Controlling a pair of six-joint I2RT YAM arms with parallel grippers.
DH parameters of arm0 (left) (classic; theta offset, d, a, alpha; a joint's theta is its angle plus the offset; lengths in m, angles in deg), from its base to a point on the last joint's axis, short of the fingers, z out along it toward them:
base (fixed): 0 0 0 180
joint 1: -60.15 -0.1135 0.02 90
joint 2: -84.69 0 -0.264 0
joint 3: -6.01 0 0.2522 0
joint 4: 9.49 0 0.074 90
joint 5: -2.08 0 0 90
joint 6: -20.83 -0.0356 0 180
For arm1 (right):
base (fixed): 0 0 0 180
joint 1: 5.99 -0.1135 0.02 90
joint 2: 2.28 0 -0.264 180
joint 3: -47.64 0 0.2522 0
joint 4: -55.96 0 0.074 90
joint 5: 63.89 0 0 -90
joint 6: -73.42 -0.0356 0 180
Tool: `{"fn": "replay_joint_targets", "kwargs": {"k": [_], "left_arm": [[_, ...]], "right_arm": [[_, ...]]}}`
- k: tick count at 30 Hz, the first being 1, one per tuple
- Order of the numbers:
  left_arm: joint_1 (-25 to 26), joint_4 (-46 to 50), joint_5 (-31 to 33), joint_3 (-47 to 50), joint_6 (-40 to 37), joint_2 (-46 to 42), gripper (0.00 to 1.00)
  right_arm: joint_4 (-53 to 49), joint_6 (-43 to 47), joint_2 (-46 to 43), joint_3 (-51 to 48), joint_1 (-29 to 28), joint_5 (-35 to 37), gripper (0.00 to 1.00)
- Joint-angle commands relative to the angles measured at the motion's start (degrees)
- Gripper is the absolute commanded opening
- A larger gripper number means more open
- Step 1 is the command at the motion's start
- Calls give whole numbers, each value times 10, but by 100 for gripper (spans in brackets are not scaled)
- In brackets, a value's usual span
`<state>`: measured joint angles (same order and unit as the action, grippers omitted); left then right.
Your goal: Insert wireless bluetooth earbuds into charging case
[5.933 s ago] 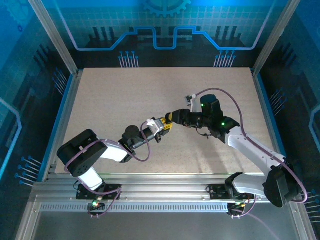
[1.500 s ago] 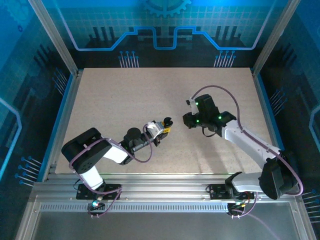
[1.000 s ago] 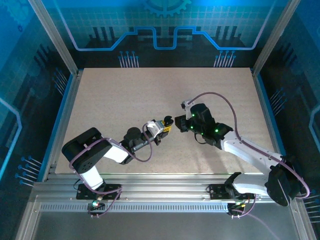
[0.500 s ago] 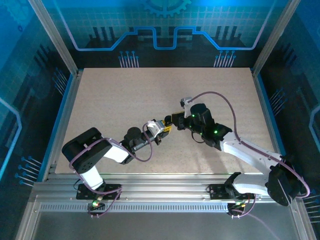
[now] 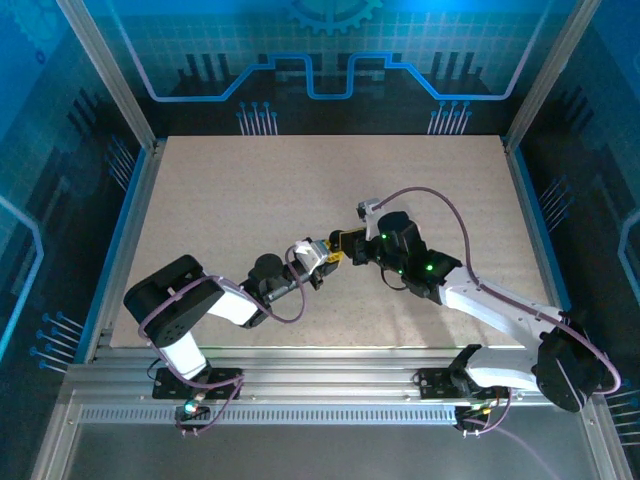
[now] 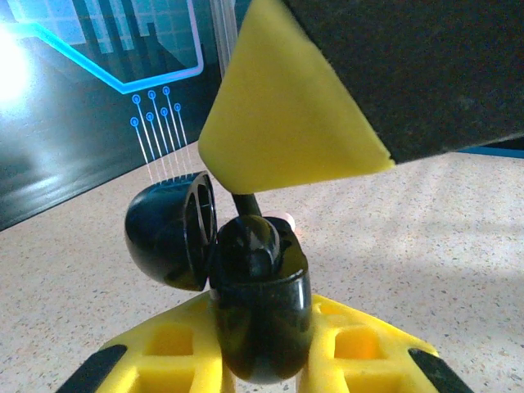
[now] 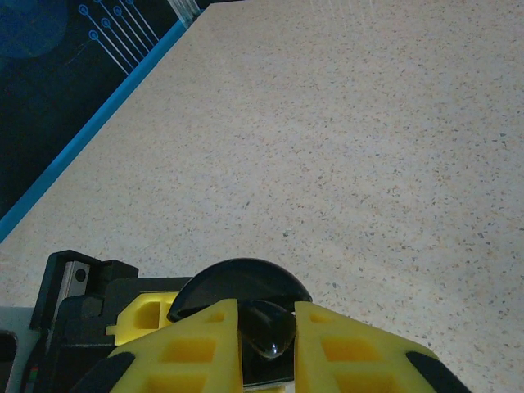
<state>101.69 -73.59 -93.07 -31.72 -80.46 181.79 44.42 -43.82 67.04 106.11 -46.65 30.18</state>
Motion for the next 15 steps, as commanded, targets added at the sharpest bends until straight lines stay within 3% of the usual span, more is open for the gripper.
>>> {"fn": "replay_joint_targets", "kwargs": {"k": [1, 12, 15], "left_arm": [[3, -24, 11, -15, 12, -6, 13], [3, -24, 12, -15, 13, -6, 13], [3, -24, 10, -15, 14, -8, 13]], "right_arm": [[2, -4, -8, -10, -13, 0, 20], [3, 5, -31, -23, -17, -21, 26], [3, 4, -33, -21, -17, -21, 31]]}}
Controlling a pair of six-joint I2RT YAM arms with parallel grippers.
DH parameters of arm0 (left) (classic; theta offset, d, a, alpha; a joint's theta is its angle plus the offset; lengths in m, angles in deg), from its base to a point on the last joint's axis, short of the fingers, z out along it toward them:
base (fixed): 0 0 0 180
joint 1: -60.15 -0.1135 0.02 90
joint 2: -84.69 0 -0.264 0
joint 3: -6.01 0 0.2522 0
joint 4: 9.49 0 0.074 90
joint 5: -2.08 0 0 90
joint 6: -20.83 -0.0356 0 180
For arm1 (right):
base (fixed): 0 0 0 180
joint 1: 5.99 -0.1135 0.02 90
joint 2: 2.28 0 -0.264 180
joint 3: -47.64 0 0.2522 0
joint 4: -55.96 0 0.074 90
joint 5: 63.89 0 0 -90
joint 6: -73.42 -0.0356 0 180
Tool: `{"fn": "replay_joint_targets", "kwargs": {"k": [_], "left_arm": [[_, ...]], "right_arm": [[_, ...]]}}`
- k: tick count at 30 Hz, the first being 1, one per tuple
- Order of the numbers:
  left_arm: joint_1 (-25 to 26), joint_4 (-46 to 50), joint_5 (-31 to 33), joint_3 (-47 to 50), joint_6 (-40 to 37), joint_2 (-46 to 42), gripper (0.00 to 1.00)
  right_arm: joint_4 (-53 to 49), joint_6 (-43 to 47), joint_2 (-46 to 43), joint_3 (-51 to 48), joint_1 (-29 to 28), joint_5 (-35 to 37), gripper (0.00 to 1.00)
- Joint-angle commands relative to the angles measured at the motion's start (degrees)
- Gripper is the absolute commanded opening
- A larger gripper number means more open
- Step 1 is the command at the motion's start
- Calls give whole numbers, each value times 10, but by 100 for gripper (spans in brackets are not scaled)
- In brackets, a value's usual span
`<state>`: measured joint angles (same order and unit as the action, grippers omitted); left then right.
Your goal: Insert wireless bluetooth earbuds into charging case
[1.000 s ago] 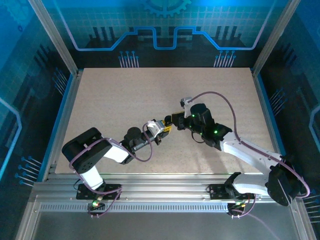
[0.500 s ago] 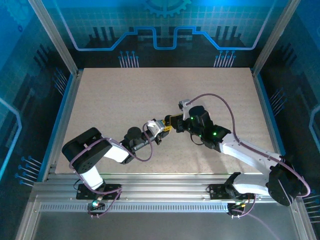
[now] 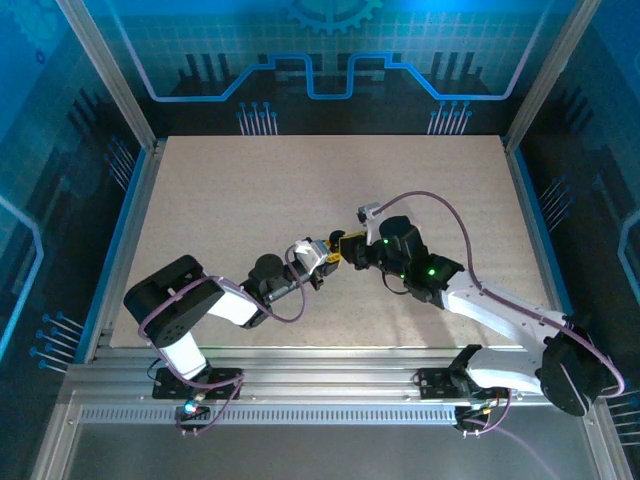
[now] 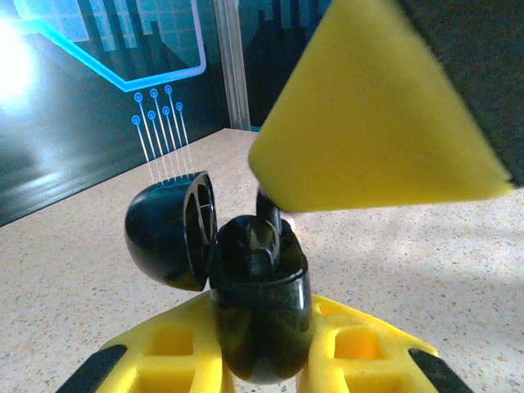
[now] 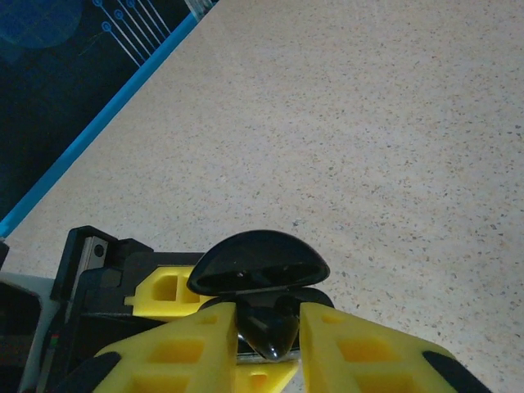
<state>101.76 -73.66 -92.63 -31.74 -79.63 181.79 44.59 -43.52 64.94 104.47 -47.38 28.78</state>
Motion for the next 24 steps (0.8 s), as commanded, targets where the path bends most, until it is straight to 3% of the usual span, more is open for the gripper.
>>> {"fn": "replay_joint_targets", "kwargs": {"k": [1, 11, 19, 24], "left_arm": [[3, -23, 6, -15, 6, -7, 13], [3, -23, 2, -9, 5, -13, 13], [2, -23, -7, -7, 7, -17, 13], [3, -23, -8, -8, 7, -19, 13]], "right_arm": [[3, 1, -13, -4, -10, -8, 33], [11, -7, -44, -3, 11, -36, 47], [-6, -12, -50, -4, 83, -173, 53], [-24, -14, -36, -3, 102, -219, 56]]}}
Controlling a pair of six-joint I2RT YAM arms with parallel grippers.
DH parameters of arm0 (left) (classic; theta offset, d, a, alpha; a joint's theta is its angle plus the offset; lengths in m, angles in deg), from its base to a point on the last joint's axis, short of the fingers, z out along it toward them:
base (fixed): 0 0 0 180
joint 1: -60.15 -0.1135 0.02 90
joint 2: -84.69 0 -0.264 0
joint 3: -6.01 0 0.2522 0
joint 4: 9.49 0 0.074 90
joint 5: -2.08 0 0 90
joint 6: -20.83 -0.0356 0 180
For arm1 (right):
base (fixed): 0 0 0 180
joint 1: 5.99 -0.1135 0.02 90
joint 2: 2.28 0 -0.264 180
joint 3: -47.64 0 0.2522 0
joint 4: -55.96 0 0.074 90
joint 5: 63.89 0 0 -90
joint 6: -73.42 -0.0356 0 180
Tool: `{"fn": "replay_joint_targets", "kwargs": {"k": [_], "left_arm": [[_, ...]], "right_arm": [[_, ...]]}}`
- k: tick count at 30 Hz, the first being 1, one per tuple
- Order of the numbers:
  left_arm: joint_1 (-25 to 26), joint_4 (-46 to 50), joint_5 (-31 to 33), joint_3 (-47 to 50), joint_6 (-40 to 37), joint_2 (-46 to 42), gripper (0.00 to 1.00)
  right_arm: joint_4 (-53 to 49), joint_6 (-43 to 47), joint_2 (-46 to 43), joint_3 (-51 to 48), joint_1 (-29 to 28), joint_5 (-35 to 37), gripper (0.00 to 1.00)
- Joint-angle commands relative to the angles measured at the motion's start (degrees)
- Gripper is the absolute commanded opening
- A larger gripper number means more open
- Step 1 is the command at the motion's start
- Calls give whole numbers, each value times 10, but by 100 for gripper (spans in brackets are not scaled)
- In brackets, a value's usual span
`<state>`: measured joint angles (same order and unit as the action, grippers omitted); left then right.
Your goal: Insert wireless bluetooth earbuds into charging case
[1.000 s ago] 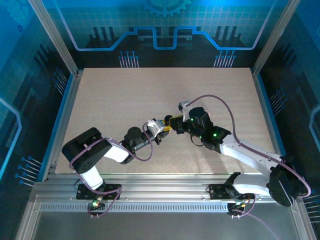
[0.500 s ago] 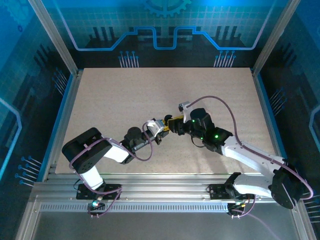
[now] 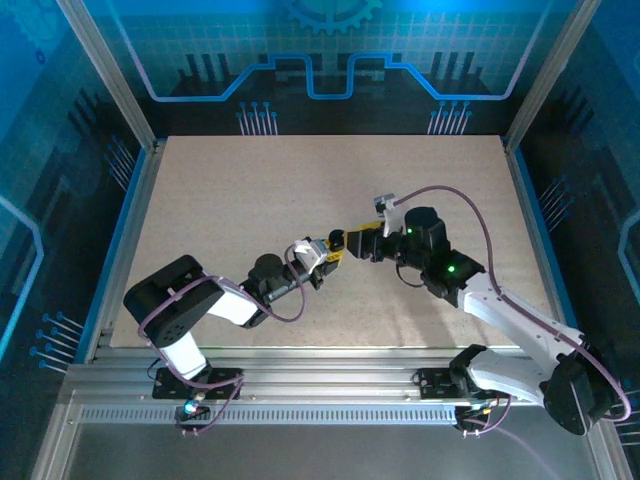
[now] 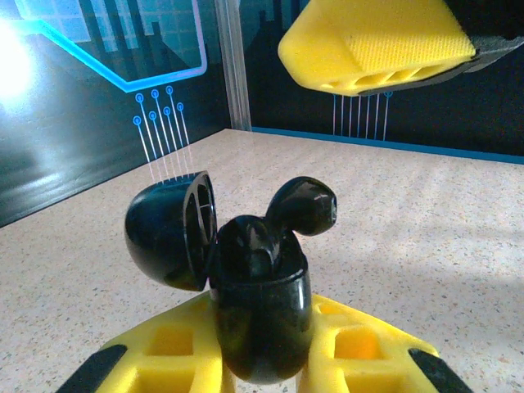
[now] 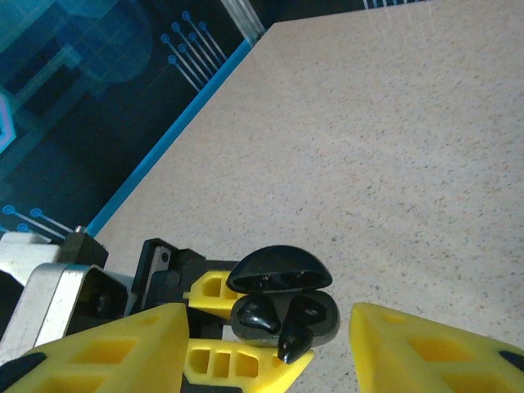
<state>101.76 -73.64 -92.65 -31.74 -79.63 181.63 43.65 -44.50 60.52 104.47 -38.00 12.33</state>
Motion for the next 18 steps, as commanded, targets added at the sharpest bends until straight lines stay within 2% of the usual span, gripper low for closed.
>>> {"fn": "replay_joint_targets", "kwargs": {"k": [1, 11, 18], "left_arm": [[3, -23, -7, -7, 7, -18, 13], [3, -23, -10, -9, 10, -17, 13], [2, -23, -12, -9, 10, -21, 13]], "right_arm": [[-15, -7, 10, -4, 10, -57, 56], [-18, -18, 58, 8, 14, -63, 57], [-33, -23, 59, 7, 20, -32, 53]]}}
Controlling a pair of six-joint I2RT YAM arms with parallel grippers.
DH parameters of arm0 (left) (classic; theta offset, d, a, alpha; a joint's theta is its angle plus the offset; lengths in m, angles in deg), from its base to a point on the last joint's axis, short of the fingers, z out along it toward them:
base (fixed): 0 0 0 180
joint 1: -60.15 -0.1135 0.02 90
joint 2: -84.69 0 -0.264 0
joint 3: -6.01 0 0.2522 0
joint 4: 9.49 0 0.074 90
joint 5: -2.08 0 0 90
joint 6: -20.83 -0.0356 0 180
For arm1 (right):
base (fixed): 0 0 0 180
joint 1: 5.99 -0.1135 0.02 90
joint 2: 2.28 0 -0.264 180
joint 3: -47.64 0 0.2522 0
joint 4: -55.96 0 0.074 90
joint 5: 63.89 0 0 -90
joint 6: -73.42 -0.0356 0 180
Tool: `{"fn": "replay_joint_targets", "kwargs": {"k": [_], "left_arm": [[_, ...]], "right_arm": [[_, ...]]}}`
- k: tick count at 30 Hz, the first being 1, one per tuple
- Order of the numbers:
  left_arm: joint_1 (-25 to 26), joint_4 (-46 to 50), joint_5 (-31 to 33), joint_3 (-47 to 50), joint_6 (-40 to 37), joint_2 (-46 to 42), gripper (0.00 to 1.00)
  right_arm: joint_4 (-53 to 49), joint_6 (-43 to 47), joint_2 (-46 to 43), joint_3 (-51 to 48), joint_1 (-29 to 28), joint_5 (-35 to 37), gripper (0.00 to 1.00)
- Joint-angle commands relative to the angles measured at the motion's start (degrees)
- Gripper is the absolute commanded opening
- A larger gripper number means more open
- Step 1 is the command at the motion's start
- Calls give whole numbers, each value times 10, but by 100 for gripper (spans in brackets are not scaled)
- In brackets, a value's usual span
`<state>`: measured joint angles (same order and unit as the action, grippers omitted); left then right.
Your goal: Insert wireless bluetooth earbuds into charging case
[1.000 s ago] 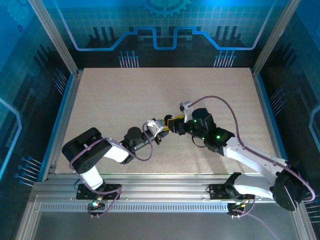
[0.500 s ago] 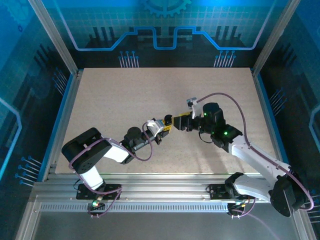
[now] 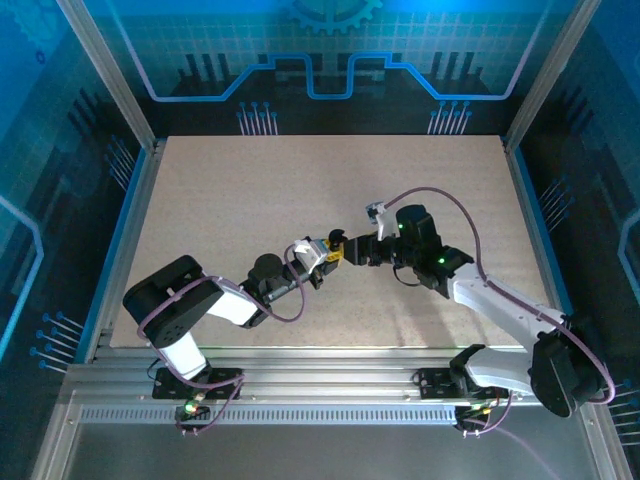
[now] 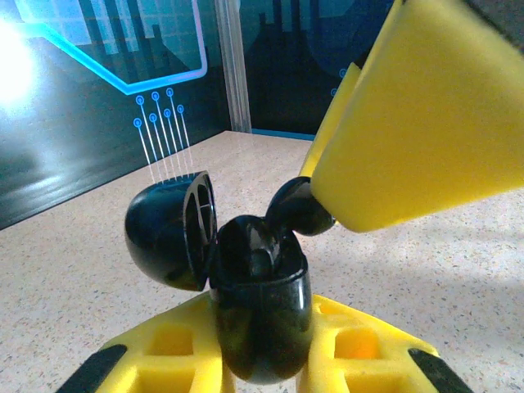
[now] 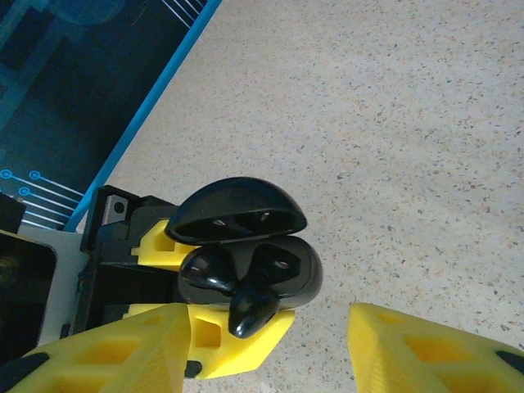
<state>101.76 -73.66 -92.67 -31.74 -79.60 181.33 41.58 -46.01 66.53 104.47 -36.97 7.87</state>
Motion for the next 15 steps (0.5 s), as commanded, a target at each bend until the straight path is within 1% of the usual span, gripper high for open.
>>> {"fn": "replay_joint_targets", "kwargs": {"k": [1, 3, 5, 10, 15], "left_arm": [[3, -23, -11, -9, 9, -18, 13], [3, -24, -12, -9, 10, -20, 13], [4, -23, -13, -8, 9, -21, 13], [4, -23, -14, -7, 9, -24, 13], [3, -23, -24, -5, 10, -28, 13]], "right_arm": [[-14, -10, -2, 5, 13, 16, 51], [-15, -15, -1, 3, 18, 17, 47], [-17, -20, -1, 2, 24, 19, 46], [-18, -18, -7, 3, 33, 17, 47], [4, -1, -20, -10, 45, -8, 49]]}}
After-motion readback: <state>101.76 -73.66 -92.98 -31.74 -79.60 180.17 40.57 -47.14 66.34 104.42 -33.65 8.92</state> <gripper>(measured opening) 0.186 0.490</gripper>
